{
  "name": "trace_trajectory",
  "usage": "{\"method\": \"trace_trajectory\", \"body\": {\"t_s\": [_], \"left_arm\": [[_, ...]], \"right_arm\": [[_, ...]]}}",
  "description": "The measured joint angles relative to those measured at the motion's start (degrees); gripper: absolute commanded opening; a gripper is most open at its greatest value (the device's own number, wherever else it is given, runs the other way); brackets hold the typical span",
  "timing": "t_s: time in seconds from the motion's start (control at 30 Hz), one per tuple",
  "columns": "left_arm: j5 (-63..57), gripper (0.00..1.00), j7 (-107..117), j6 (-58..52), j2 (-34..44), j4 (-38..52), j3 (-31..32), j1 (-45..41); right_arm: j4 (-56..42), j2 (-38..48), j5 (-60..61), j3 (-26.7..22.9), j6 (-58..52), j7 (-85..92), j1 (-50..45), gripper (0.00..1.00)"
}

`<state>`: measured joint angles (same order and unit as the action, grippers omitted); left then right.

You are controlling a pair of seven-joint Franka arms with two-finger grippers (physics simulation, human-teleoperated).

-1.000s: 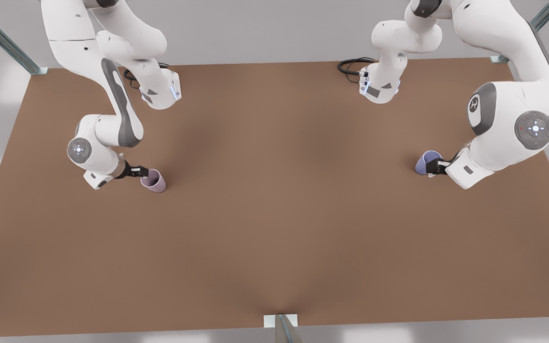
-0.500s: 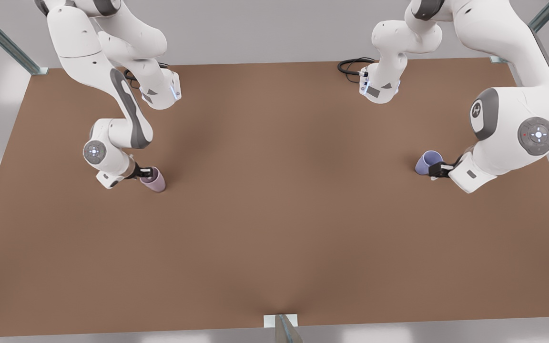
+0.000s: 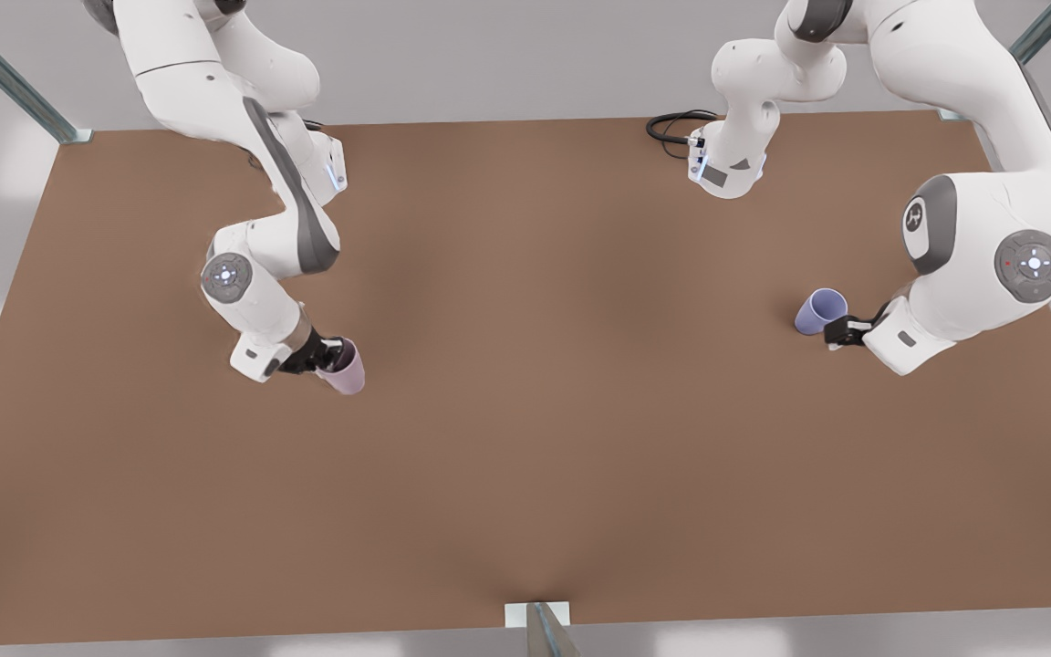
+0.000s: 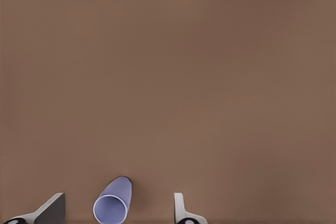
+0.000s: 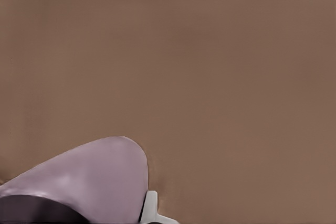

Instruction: Stack the cups, with the pink cup at the bottom and the purple cup at the top

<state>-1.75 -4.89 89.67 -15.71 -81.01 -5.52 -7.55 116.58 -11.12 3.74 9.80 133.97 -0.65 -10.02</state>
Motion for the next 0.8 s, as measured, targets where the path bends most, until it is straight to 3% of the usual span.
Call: {"method": "trace_trajectory", "body": {"t_s": [0.07,0.17,0.27,0.4,0.5,0.53,0.6,0.8], "left_arm": [[0.0,1.0,0.0,0.1,0.5,-0.7,0.0,-0.1],[0.0,1.0,-0.1,1.2,2.0,-4.0,0.0,-0.2],[0.0,1.0,-0.1,1.9,2.3,-4.6,0.0,-0.2],[0.0,1.0,-0.1,2.6,2.7,-5.2,0.0,-0.2],[0.0,1.0,-0.1,4.6,5.7,-10.8,-0.3,-0.3],[0.0,1.0,-0.1,5.6,7.0,-13.1,-0.9,-0.4],[0.2,1.0,-0.1,8.5,9.7,-19.2,-2.4,-0.3],[0.4,1.0,-0.3,18.8,11.6,-31.9,-6.6,1.8]], "right_arm": [[-16.4,-9.5,2.0,0.4,-4.0,-3.9,-11.6,0.21],[-47.4,-30.5,2.4,-1.5,-10.3,-11.8,-26.5,0.21],[-63.7,-44.8,2.5,-4.1,-13.6,-20.4,-33.5,0.21],[-68.3,-51.2,2.4,-6.1,-14.8,-31.1,-37.4,0.21],[-69.1,-52.1,2.4,-6.5,-15.1,-38.0,-37.7,0.21],[-69.2,-52.3,2.4,-6.5,-15.1,-40.0,-37.8,0.28],[-69.2,-52.5,2.3,-6.5,-15.1,-43.9,-37.9,0.55],[-69.2,-53.1,2.2,-6.5,-13.9,-53.2,-37.9,0.57]]}}
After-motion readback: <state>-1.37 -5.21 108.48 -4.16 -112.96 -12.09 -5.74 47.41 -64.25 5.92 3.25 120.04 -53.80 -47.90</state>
